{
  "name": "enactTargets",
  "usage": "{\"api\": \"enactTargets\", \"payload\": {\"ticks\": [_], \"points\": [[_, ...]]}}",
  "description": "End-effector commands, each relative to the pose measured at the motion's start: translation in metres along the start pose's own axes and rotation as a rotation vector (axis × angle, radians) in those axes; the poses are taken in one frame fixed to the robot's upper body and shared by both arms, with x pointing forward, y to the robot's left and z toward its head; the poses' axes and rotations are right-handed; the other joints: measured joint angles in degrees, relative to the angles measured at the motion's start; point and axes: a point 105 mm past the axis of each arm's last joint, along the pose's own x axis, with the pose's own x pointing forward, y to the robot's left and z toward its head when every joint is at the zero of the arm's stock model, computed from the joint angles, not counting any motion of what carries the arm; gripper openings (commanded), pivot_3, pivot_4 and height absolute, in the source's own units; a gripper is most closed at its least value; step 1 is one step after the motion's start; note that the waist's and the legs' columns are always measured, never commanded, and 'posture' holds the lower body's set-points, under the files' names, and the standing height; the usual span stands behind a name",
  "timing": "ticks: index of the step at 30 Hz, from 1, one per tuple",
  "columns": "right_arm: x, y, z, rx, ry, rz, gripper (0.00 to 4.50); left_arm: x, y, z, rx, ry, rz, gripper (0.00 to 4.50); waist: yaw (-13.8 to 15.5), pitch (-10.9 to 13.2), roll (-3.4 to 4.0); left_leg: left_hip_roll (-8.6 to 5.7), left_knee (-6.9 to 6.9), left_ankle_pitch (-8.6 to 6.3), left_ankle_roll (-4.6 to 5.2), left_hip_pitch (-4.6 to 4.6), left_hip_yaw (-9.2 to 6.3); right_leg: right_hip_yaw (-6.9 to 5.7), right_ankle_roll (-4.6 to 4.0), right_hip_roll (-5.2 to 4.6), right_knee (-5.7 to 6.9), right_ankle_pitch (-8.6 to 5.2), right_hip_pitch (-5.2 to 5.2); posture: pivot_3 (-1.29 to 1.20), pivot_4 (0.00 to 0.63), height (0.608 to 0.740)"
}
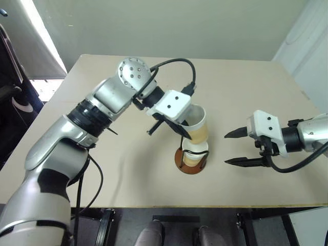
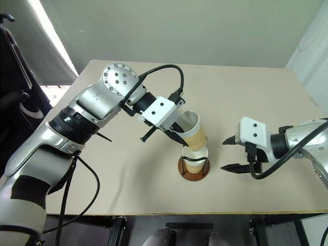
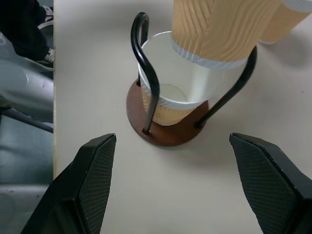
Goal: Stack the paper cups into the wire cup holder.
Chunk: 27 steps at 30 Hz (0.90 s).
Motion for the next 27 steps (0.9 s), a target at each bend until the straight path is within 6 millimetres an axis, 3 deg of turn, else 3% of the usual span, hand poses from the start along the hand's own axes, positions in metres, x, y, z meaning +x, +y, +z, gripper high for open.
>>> {"api": "enactTargets", "payload": {"ticks": [1,17,21,27], "points": [[-0.011,0.000,0.013,-0.050,-0.006,-0.031,3.79,-0.003,0.002,0.018,0.069,-0.015,-0.042,0.02,0.11,0.00,0.00,0.00,0.00,0.00,0.00,0.00,0.00,0.00,0.00,0.00,0.00,0.00,0.00,0.00,0.150,0.740],[-0.010,-0.002,0.016,-0.048,-0.017,-0.042,3.79,0.012,-0.006,0.001,0.119,0.080,-0.107,0.02,0.31,0.00,0.00,0.00,0.01,0.00,0.00,0.00,0.00,0.00,0.03,0.00,0.01,-0.02,0.00,0.00,0.150,0.740],[-0.010,-0.001,0.016,-0.046,-0.016,-0.041,3.79,0.015,-0.002,0.002,0.128,0.075,-0.091,0.98,0.43,0.00,0.00,0.00,0.05,0.00,0.01,-0.01,0.00,0.00,0.04,0.00,0.03,-0.02,0.01,0.00,0.150,0.740],[-0.011,-0.002,0.015,-0.042,-0.009,-0.043,3.79,0.017,0.001,0.008,0.144,0.056,-0.075,3.09,0.49,0.00,0.00,0.00,0.06,-0.01,0.01,-0.01,0.01,0.00,0.06,0.00,0.05,-0.03,0.00,0.00,0.150,0.740]]}}
